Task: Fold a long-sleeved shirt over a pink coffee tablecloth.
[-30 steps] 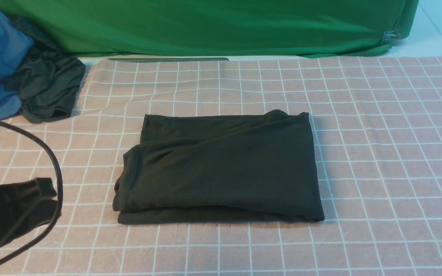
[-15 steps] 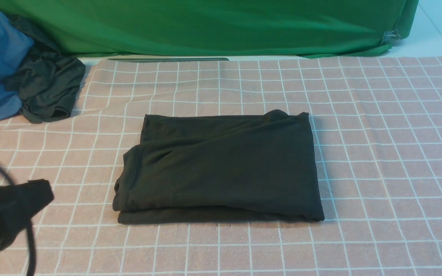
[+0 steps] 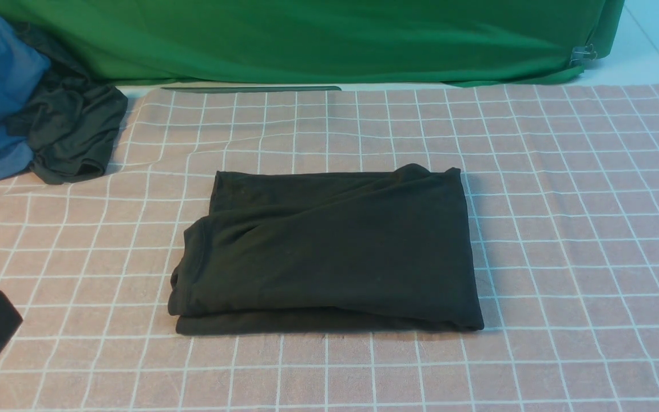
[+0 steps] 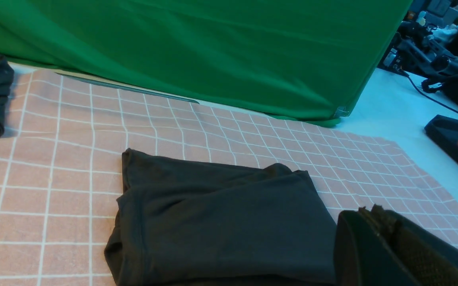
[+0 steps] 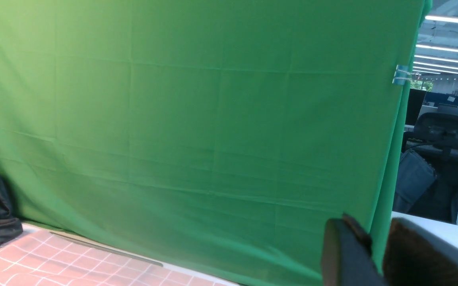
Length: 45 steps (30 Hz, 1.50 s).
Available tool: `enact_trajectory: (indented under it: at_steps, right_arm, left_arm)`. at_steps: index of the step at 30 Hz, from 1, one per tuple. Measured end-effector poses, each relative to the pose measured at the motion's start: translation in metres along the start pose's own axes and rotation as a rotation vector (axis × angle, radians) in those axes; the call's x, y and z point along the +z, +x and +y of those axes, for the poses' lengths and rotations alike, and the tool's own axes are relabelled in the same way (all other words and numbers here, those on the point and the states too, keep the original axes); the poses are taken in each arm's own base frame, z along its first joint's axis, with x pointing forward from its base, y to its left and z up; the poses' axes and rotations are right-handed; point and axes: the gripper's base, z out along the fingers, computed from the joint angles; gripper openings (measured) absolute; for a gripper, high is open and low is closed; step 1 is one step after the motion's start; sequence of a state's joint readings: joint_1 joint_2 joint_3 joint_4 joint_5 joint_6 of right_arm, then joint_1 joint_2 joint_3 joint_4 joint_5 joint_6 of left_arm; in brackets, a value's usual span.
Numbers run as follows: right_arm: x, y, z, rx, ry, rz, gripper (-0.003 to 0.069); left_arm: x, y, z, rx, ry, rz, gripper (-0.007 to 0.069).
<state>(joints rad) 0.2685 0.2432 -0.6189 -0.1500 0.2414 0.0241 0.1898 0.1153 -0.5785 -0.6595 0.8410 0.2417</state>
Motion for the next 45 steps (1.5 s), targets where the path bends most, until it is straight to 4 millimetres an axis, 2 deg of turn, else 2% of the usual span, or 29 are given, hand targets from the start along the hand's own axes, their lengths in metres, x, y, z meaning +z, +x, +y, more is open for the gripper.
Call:
enact_trajectory:
  at_steps: [16,22,25,29,31,32,35,36,37,45]
  right_arm:
    - [0.0,0.0,0.0,0.0,0.001,0.0,0.0217]
    - [0.0,0.0,0.0,0.0,0.001,0.001,0.0217]
    - [0.0,0.0,0.0,0.0,0.001,0.001,0.0217]
    - [0.0,0.0,0.0,0.0,0.001,0.001,0.0228]
    - [0.0,0.0,0.0,0.0,0.001,0.001,0.0232]
    - [0.0,0.0,0.0,0.0,0.001,0.001,0.0235]
    - [0.0,0.0,0.0,-0.001,0.001,0.0,0.0235]
    - [0.0,0.0,0.0,-0.001,0.001,0.0,0.0235]
    - [0.0,0.0,0.0,-0.001,0.001,0.0,0.0235]
    - [0.0,0.0,0.0,-0.002,0.001,-0.002,0.0237]
  left_arm:
    - [0.0,0.0,0.001,0.04,-0.01,-0.008,0.0013]
    - [0.01,0.001,0.021,0.153,-0.123,-0.159,0.0013]
    - [0.014,0.015,0.037,0.153,-0.176,-0.212,0.0013]
    - [0.025,0.043,0.057,0.11,-0.188,-0.275,0.0013]
    - [0.031,0.055,0.063,0.104,-0.191,-0.259,0.0013]
    - [0.038,0.071,0.07,0.097,-0.196,-0.214,0.0013]
    - [0.048,0.099,0.081,0.077,-0.215,-0.126,0.0013]
    - [0.048,0.099,0.081,0.077,-0.215,-0.125,0.0013]
    - [0.051,0.109,0.084,0.072,-0.223,-0.086,0.0013]
    - [0.051,0.113,0.085,0.067,-0.227,-0.065,0.0013]
